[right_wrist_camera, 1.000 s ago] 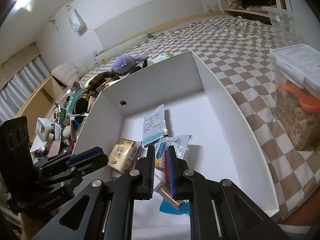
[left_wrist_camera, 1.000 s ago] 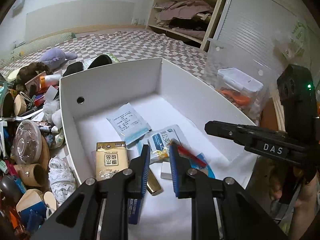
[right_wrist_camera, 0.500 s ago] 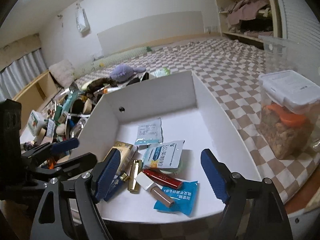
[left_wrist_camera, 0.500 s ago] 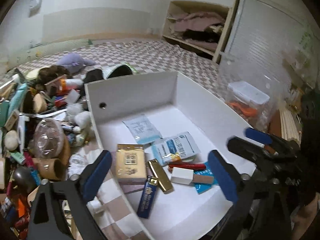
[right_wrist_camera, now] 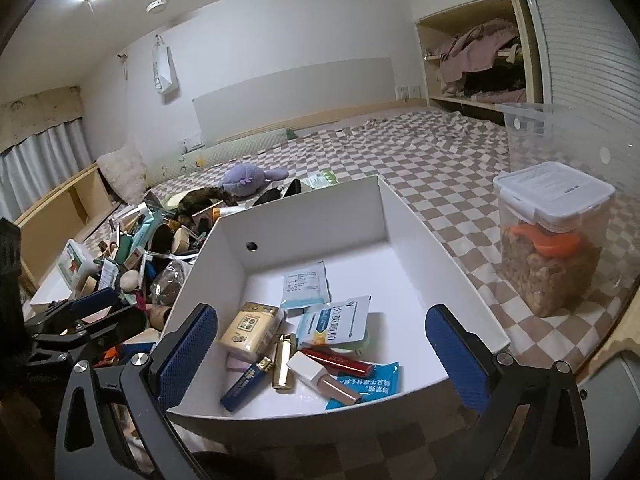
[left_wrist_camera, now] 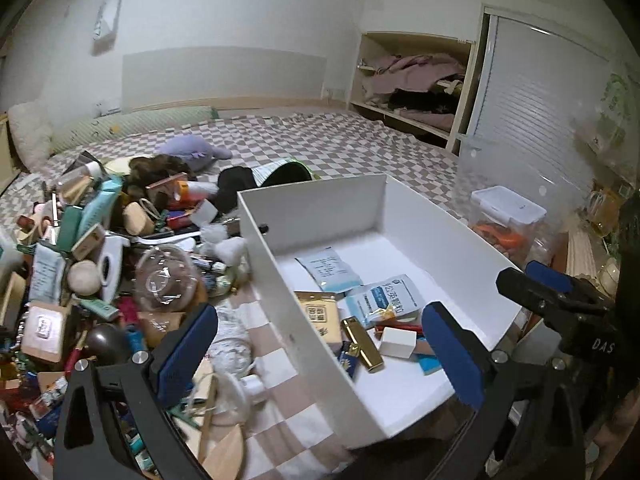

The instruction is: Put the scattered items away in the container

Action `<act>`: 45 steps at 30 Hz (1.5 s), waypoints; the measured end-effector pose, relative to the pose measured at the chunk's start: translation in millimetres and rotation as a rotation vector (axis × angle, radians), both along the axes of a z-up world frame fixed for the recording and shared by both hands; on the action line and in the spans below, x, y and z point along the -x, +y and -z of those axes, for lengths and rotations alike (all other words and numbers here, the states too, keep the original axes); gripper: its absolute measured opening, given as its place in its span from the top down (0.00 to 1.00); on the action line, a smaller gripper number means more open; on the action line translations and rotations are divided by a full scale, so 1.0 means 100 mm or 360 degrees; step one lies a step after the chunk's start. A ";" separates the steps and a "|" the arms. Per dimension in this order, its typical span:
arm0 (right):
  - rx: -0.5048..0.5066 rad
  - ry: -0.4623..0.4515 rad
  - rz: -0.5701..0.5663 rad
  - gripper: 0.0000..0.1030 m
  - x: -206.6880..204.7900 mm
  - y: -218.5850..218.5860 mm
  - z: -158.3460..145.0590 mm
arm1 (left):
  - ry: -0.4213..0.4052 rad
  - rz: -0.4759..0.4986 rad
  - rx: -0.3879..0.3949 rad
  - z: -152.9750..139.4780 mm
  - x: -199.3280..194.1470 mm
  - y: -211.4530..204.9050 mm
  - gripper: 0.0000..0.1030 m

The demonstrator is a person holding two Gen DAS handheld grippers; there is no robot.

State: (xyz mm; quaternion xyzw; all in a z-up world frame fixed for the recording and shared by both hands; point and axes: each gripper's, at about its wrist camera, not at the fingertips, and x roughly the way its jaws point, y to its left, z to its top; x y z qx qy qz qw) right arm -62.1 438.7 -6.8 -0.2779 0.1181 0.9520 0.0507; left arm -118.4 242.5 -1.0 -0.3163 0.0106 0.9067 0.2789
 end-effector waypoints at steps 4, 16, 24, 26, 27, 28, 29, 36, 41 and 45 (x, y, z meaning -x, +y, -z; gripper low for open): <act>-0.0040 0.0004 -0.0012 0.00 -0.06 -0.11 -0.06 | 0.0029 -0.0016 -0.0031 -0.10 -0.06 -0.14 0.00; -0.0110 0.0060 -0.0079 0.00 -0.31 -0.53 -0.35 | 0.0134 -0.0091 -0.0019 -0.30 -0.34 -0.49 0.00; -0.0205 0.0062 -0.0127 0.00 -0.42 -0.78 -0.42 | 0.0151 -0.0145 -0.0061 -0.39 -0.55 -0.78 0.00; -0.0202 0.0064 -0.0139 0.00 -0.43 -0.82 -0.43 | 0.0156 -0.0159 -0.0038 -0.40 -0.59 -0.82 0.00; -0.0200 0.0065 -0.0148 0.00 -0.44 -0.84 -0.43 | 0.0158 -0.0165 -0.0027 -0.40 -0.61 -0.83 0.00; -0.0199 0.0067 -0.0152 0.00 -0.44 -0.86 -0.43 | 0.0159 -0.0171 -0.0023 -0.40 -0.63 -0.85 0.00; -0.0199 0.0068 -0.0155 0.00 -0.45 -0.88 -0.43 | 0.0160 -0.0177 -0.0020 -0.40 -0.64 -0.87 0.00; -0.0198 0.0063 -0.0170 0.00 -0.47 -0.98 -0.42 | 0.0155 -0.0213 -0.0040 -0.39 -0.73 -1.02 0.00; -0.0201 0.0061 -0.0177 0.00 -0.49 -1.02 -0.40 | 0.0156 -0.0237 -0.0044 -0.39 -0.78 -1.08 0.00; -0.0197 0.0059 -0.0178 0.00 -0.51 -1.04 -0.40 | 0.0159 -0.0243 -0.0040 -0.40 -0.80 -1.10 0.00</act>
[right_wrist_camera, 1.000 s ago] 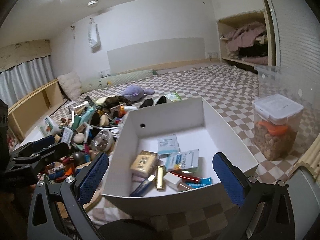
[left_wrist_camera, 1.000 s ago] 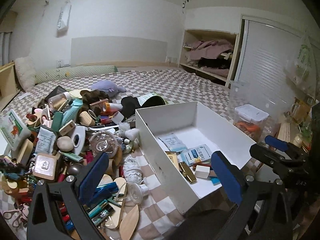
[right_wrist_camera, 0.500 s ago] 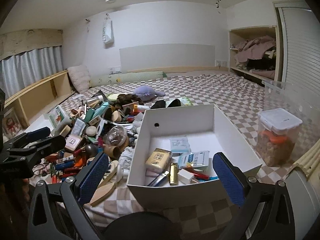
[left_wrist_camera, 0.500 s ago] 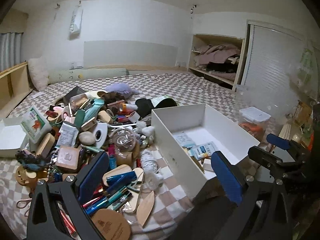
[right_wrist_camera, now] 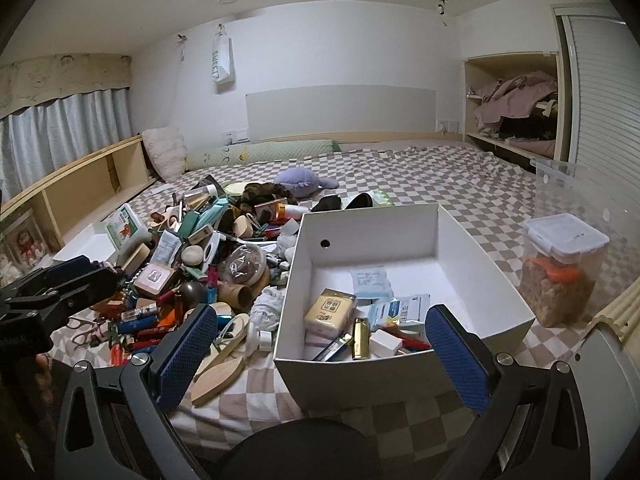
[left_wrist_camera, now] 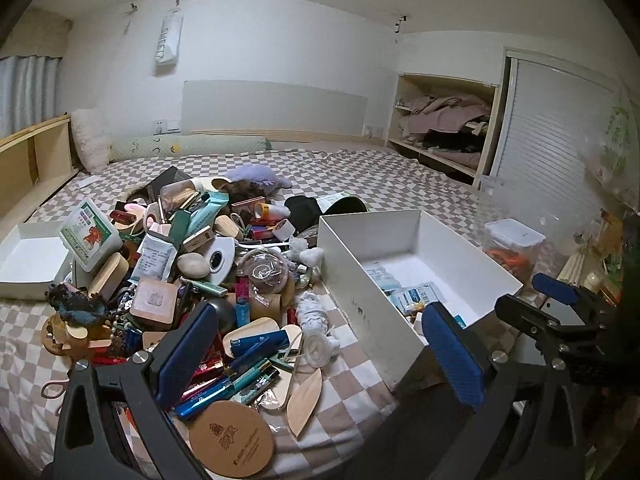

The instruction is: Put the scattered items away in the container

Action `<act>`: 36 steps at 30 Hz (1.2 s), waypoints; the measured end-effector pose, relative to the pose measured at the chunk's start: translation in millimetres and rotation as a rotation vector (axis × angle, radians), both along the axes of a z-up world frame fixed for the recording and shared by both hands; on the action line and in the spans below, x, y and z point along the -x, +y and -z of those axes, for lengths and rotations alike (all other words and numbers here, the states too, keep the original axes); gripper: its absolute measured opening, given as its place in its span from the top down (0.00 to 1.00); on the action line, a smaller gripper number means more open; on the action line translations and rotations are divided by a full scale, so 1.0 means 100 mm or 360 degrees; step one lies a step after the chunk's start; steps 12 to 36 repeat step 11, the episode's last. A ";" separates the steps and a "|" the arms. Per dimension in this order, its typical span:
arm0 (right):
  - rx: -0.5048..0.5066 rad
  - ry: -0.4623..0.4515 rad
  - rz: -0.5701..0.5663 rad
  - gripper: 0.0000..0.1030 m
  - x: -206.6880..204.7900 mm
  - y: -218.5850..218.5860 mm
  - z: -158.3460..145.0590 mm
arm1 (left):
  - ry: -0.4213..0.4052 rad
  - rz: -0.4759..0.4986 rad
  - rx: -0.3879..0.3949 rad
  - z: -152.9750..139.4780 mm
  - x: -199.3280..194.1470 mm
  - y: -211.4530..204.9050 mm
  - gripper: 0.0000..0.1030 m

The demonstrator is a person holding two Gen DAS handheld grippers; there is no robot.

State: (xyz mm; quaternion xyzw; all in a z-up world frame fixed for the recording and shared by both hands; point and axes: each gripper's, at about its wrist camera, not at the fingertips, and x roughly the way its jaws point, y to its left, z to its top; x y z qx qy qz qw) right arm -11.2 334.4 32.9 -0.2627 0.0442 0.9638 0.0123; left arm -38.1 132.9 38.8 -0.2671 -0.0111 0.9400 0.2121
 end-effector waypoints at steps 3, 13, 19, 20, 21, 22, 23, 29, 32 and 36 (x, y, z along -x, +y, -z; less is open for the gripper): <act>-0.0001 -0.0003 0.0000 0.00 -0.01 -0.01 0.01 | 0.0002 -0.0003 -0.0007 -0.01 -0.02 -0.01 0.00; 0.0002 -0.0005 -0.0006 0.00 -0.03 -0.01 0.01 | 0.0031 0.0004 0.0007 -0.01 -0.05 0.01 0.00; 0.0002 -0.0005 -0.0006 0.00 -0.03 -0.01 0.01 | 0.0031 0.0004 0.0007 -0.01 -0.05 0.01 0.00; 0.0002 -0.0005 -0.0006 0.00 -0.03 -0.01 0.01 | 0.0031 0.0004 0.0007 -0.01 -0.05 0.01 0.00; 0.0002 -0.0005 -0.0006 0.00 -0.03 -0.01 0.01 | 0.0031 0.0004 0.0007 -0.01 -0.05 0.01 0.00; 0.0002 -0.0005 -0.0006 0.00 -0.03 -0.01 0.01 | 0.0031 0.0004 0.0007 -0.01 -0.05 0.01 0.00; 0.0002 -0.0005 -0.0006 0.00 -0.03 -0.01 0.01 | 0.0031 0.0004 0.0007 -0.01 -0.05 0.01 0.00; 0.0002 -0.0005 -0.0006 0.00 -0.03 -0.01 0.01 | 0.0031 0.0004 0.0007 -0.01 -0.05 0.01 0.00; 0.0002 -0.0005 -0.0006 0.00 -0.03 -0.01 0.01 | 0.0031 0.0004 0.0007 -0.01 -0.05 0.01 0.00; 0.0002 -0.0005 -0.0006 0.00 -0.03 -0.01 0.01 | 0.0031 0.0004 0.0007 -0.01 -0.05 0.01 0.00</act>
